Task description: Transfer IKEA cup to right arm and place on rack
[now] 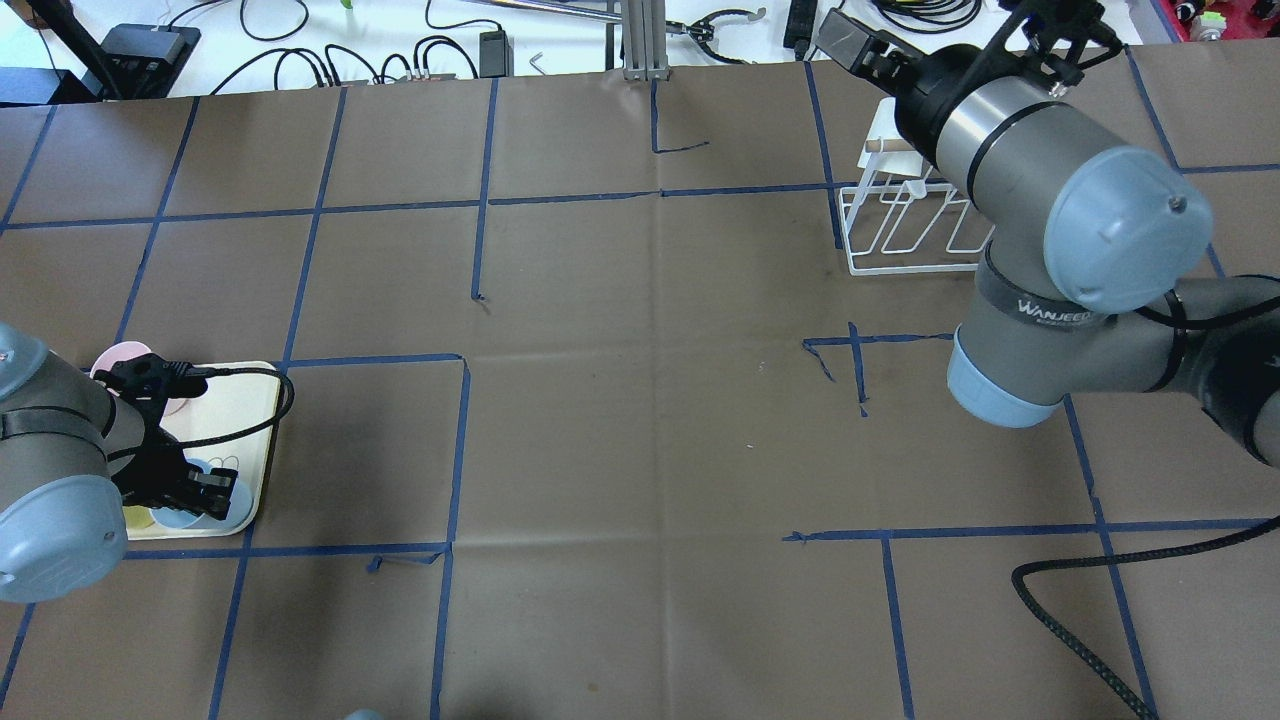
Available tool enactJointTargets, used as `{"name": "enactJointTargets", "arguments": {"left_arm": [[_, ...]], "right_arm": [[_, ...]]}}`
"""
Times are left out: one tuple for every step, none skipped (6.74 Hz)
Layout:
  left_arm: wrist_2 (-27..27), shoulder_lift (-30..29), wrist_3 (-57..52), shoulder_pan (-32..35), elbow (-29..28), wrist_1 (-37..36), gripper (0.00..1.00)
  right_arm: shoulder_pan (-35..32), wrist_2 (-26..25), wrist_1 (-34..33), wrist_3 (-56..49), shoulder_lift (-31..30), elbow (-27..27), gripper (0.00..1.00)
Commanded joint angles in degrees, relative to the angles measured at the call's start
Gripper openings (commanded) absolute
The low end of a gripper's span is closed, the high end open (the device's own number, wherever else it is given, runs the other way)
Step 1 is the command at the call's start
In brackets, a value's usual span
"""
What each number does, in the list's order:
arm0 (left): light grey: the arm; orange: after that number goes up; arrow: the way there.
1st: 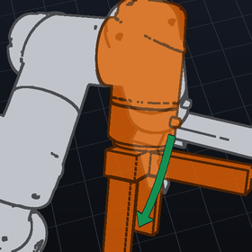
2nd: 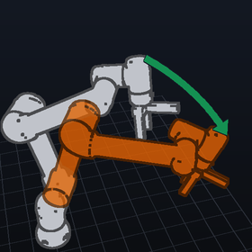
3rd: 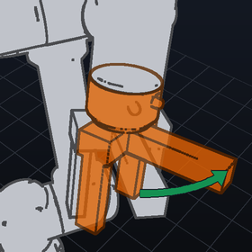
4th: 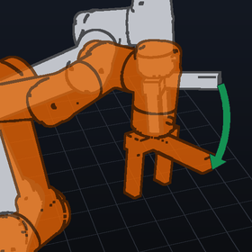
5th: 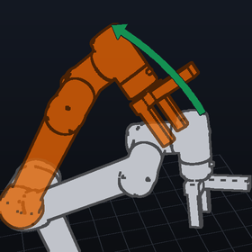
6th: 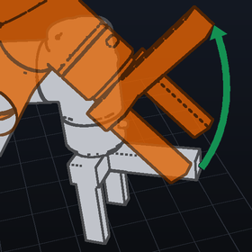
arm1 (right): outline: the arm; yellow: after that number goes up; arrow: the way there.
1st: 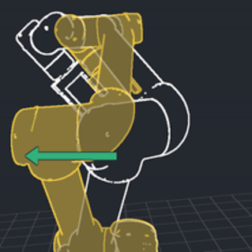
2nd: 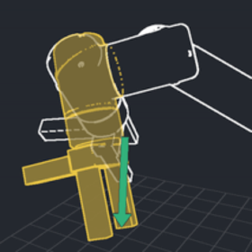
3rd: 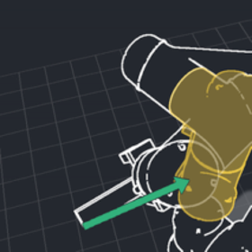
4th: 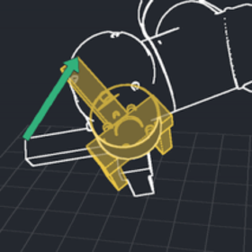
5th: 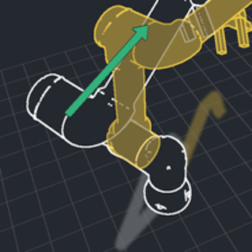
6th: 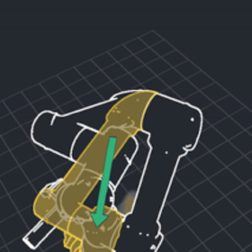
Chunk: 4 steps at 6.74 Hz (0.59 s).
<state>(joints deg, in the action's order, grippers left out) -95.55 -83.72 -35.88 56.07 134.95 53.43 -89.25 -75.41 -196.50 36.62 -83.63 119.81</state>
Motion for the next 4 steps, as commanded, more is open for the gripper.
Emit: {"name": "enactJointTargets", "arguments": {"left_arm": [[0.19,0.05,-0.51,0.0,-1.86,0.0,0.0],[0.19,-0.04,-0.51,0.26,-5.88,1.31,0.0],[1.93,0.57,-0.25,0.61,-9.75,5.5,0.0],[4.03,0.4,-0.07,0.79,-15.71,12.59,0.0]], "right_arm": [[-3.29,0.78,-4.66,19.38,0.22,2.79,1.0],[-4.43,1.05,-6.24,29.2,0.75,3.84,1.0],[-4.44,1.4,-6.96,38.96,0.75,4.72,1.0],[-4.36,1.4,-7.66,41.93,0.58,4.64,1.0]]}}
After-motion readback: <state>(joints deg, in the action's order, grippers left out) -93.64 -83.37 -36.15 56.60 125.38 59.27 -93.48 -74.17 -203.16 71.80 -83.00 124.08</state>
